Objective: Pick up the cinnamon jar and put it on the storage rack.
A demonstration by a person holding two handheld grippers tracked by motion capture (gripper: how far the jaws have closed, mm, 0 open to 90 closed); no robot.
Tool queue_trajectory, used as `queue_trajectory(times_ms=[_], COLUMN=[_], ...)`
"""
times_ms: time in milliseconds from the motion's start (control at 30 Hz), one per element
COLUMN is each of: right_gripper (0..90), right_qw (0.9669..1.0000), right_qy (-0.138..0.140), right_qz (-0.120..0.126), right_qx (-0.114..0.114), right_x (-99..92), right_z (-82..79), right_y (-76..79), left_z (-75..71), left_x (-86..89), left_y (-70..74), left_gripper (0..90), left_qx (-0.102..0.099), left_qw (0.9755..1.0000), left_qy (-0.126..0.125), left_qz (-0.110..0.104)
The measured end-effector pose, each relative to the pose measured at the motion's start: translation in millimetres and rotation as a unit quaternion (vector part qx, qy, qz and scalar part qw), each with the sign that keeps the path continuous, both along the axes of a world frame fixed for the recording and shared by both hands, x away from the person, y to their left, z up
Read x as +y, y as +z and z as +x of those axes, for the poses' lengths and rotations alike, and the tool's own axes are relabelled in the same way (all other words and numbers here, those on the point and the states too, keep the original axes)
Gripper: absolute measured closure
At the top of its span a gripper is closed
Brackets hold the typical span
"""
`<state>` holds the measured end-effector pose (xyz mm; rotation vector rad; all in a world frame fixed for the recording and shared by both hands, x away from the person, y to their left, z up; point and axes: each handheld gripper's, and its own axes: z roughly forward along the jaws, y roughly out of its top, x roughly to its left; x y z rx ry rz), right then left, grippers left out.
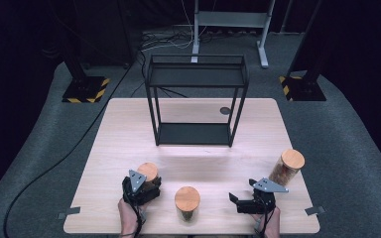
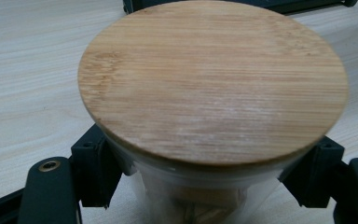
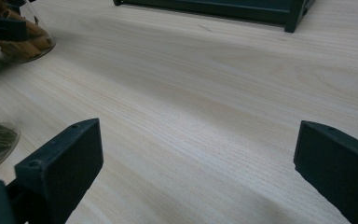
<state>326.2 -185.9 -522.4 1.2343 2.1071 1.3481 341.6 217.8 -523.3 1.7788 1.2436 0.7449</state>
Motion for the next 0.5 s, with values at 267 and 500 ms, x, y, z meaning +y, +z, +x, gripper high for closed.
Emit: queue_trajectory(times_ms=[267, 500], right_gripper=[0.7, 0.7], right_qw=[1.0, 1.0], right_qy=[0.003, 0.004], right_qz=[0.0, 0.0], right_qx=[0.001, 0.001], right_x=[0.0, 0.0], right_z=[0.3, 0.4], right_y=[0.0, -0.1], left_z=[0.0, 0.0], left_x=[0.1, 0.9], left_y=[-0.1, 1.1], left_gripper=[24.9, 25.0], left_qx=[-0.002, -0.003], left_qw=[1.0, 0.9999], left_qy=[-0.005, -0.015], left_qz=[-0.002, -0.007])
